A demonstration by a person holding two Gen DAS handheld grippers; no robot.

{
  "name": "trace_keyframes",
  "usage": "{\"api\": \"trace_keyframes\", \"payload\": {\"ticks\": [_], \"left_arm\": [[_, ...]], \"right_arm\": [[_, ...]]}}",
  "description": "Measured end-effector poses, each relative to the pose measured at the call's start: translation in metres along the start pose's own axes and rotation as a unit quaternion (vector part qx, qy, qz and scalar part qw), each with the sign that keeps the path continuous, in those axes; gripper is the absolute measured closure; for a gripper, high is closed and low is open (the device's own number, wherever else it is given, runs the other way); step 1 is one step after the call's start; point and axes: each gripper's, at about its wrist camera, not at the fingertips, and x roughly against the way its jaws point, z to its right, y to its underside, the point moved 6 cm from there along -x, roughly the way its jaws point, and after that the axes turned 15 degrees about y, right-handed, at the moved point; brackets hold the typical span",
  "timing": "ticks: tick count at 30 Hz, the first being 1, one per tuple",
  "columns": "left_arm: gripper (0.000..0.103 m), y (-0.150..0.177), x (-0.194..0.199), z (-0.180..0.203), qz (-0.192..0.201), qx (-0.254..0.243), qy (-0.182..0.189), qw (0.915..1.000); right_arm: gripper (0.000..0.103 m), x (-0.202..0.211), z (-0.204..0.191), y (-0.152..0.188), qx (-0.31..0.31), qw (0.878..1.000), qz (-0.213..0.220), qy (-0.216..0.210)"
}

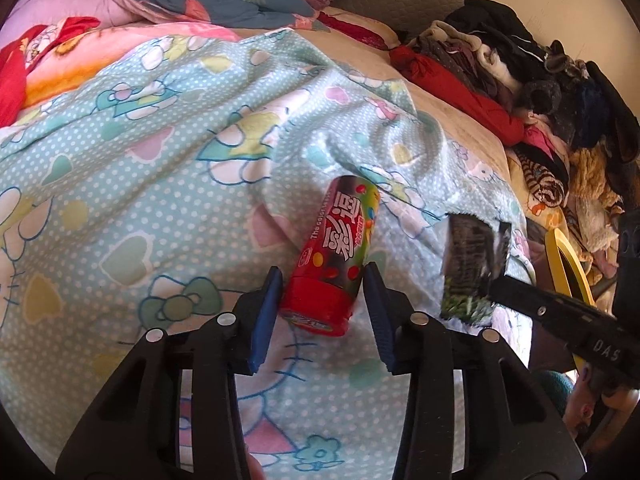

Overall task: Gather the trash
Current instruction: 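Grasp the red candy tube with the left gripper while the right grasps the black packet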

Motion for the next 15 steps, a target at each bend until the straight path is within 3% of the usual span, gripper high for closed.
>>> {"api": "trace_keyframes", "payload": {"ticks": [15], "left_arm": [[0.073,0.004,-0.018,0.067,-0.007,-0.040,0.032,0.9986]], "right_arm": [[0.093,0.051,0.072,-0.004,-0.043,0.997,0.049,0.051]]}}
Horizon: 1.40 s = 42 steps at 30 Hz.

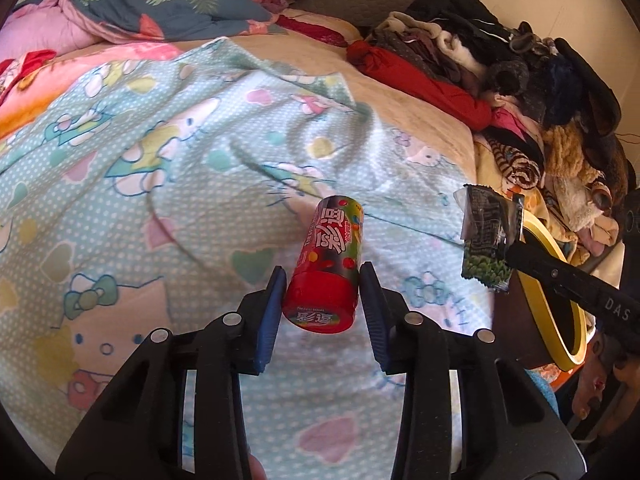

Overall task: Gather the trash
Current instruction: 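Grasp the red candy tube with the left gripper while the right grasps the black packet, then lift the candy tube and black packet and carry both over the bin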

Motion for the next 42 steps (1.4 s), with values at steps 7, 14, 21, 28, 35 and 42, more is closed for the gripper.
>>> {"api": "trace_keyframes", "payload": {"ticks": [7,14,21,28,35,42], "left_arm": [[0.073,-0.006,-0.007,0.040,0.000,-0.034,0.020,0.9992],[0.074,-0.011,-0.010,0.073,0.005,-0.056,0.039,0.9977],[0.074,-0.014,-0.014,0.104,0.009,-0.073,0.059,0.9955],[0.074,-0.013,-0.017,0.132,0.011,-0.089,0.079,0.9928],[0.074,-0.014,-0.022,0.161,0.009,-0.105,0.101,0.9893],[0.074,-0.010,-0.031,0.192,0.004,-0.125,0.120,0.9849]], "right_arm": [[0.093,0.019,0.038,-0.009,-0.039,0.999,0.017,0.014],[0.094,0.036,0.081,-0.014,-0.073,0.996,0.030,0.032],[0.094,0.052,0.120,-0.017,-0.105,0.992,0.041,0.053],[0.094,0.065,0.154,-0.017,-0.131,0.987,0.048,0.078],[0.094,0.083,0.183,-0.016,-0.149,0.982,0.055,0.099],[0.094,0.096,0.211,-0.012,-0.174,0.976,0.061,0.119]]}}
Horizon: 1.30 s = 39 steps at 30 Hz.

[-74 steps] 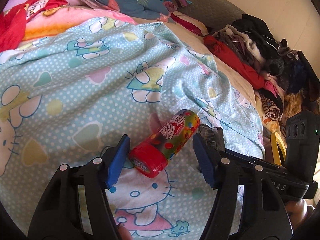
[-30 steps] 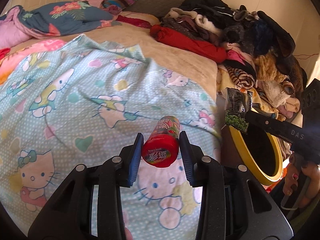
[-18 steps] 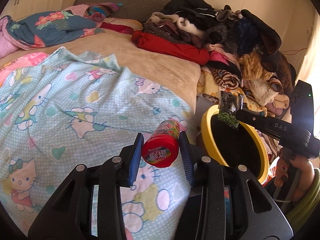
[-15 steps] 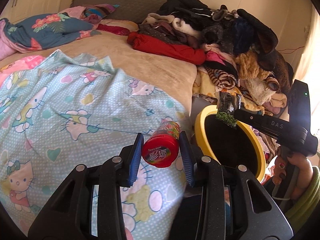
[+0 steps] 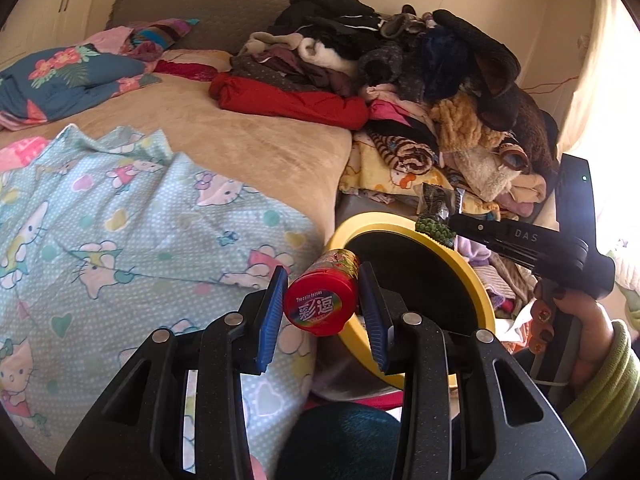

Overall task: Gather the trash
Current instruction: 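Lift the candy tube and black packet and carry both over the bin, then open the left gripper to drop the candy tube while the right drops the black packet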

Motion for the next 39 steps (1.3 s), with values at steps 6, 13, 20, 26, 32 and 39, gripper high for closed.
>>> {"api": "trace_keyframes", "payload": {"ticks": [6,13,20,26,32,39], "left_arm": [[0.074,0.002,-0.015,0.023,-0.012,-0.019,0.016,0.9996],[0.074,0.007,-0.034,0.045,-0.029,-0.038,0.027,0.9985],[0.074,0.014,-0.055,0.055,-0.051,-0.051,0.035,0.9968],[0.074,0.022,-0.072,0.060,-0.069,-0.053,0.038,0.9954],[0.074,0.027,-0.089,0.062,-0.089,-0.052,0.041,0.9939],[0.074,0.032,-0.105,0.064,-0.104,-0.051,0.040,0.9925]], "right_arm": [[0.094,-0.001,0.019,-0.002,-0.015,1.000,-0.004,0.013],[0.094,-0.001,0.034,-0.002,-0.022,1.000,-0.014,0.017],[0.093,-0.003,0.044,-0.003,-0.020,0.999,-0.025,0.018],[0.093,-0.009,0.050,0.001,-0.027,0.999,-0.040,0.018],[0.091,-0.017,0.057,0.004,-0.038,0.997,-0.059,0.019],[0.078,-0.022,0.063,0.009,-0.054,0.995,-0.080,0.022]]}}
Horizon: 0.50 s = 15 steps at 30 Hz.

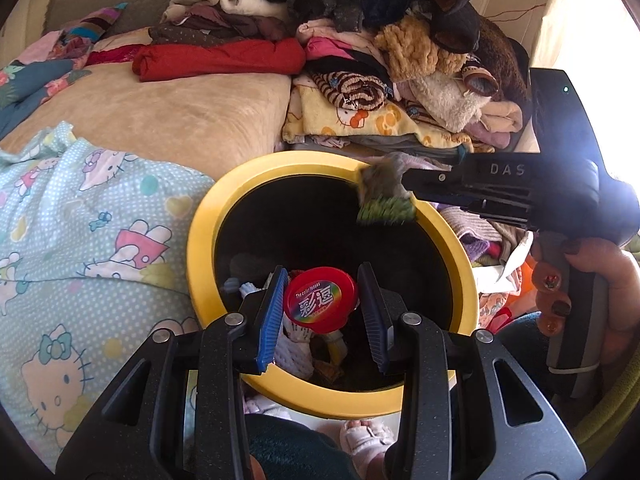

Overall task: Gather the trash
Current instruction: 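Open the left gripper to drop the candy tube while the right drops the black packet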

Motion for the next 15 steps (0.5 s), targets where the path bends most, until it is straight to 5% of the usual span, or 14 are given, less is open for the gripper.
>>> {"api": "trace_keyframes", "payload": {"ticks": [5,15], "left_arm": [[0.074,0.001,-0.002,-0.004,-0.003,0.011,-0.002,0.9999],[0.028,0.001,0.034,-0.018,0.027,0.025,-0.046,0.9983]], "right_arm": [[0.054,0.010,0.001,0.000,-0.002,1.000,0.006,0.002],[0.022,0.058,-0.022,0.015,0.074,0.994,0.079,0.012]]}}
